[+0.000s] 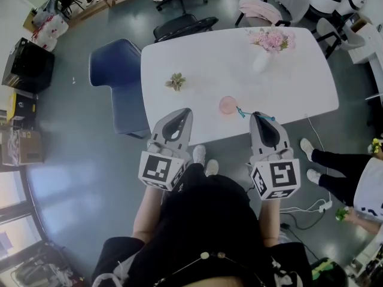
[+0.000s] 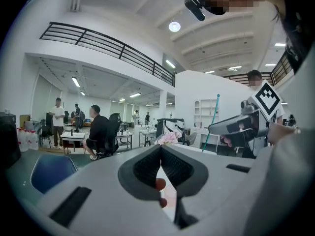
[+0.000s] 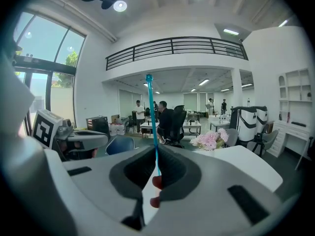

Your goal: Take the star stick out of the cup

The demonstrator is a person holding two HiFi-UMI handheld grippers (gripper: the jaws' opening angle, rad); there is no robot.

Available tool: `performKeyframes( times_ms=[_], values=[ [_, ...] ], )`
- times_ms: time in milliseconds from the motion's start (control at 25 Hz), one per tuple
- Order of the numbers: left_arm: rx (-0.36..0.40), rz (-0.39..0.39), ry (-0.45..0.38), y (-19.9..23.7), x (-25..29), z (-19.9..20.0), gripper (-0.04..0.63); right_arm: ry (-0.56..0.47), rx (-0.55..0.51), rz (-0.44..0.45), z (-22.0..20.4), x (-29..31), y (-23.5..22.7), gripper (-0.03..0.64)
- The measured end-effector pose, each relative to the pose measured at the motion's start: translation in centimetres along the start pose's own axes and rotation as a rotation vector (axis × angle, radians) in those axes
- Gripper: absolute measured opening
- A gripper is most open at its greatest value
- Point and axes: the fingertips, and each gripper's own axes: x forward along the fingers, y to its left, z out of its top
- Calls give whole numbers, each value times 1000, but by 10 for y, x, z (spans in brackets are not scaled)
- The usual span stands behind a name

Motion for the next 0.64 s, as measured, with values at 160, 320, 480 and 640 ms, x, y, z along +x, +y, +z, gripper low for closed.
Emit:
performKeyframes(
  times_ms=[160,320,480,640],
  values=[
    [3,-4,1,-1,0,0,6,-1,9,-8,0,-2,-1,17],
    [5,-6,1,-2,0,0,6,-8,19,-8,0,-3,-2,17],
    [6,-5,3,-3,1,1,6,-12,19,-9,2,-3,-4,17],
    [7,-5,5,-5,2,0,6,-14,19,-6,2,-4,-5,17]
  ],
)
